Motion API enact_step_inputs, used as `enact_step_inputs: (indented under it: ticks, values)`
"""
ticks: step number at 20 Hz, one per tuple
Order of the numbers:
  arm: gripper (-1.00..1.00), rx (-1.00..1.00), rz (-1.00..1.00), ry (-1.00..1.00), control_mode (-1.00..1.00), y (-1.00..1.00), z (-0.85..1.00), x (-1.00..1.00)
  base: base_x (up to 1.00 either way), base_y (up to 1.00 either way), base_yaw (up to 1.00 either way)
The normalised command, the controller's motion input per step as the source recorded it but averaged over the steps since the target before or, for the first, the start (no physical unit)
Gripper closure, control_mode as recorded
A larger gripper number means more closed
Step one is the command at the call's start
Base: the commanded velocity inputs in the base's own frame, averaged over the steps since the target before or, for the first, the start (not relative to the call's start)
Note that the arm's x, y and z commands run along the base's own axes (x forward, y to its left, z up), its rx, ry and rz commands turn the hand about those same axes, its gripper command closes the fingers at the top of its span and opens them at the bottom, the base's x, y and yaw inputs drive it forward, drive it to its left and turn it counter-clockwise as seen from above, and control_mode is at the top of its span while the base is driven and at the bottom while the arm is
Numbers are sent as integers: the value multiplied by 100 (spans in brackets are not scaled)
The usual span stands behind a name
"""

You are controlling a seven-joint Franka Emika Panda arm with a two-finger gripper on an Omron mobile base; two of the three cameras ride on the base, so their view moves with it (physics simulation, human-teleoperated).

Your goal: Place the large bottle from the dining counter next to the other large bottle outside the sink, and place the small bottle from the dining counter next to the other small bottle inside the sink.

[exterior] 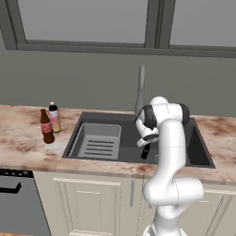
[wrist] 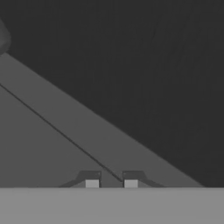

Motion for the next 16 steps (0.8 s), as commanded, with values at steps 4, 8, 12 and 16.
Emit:
enact_step_inputs:
  ticks: [4, 8, 12, 16]
  values:
    - [100, 0, 0, 0, -100, 14, -12, 0, 0, 0, 0]
    - [100, 1, 0, 0, -100, 36, -8, -1, 0, 0, 0]
    - [100, 2, 0, 0, -100, 43, -11, 0, 0, 0, 0]
    - [100, 3, 0, 0, -100, 23, -21, -3, 0, 0, 0]
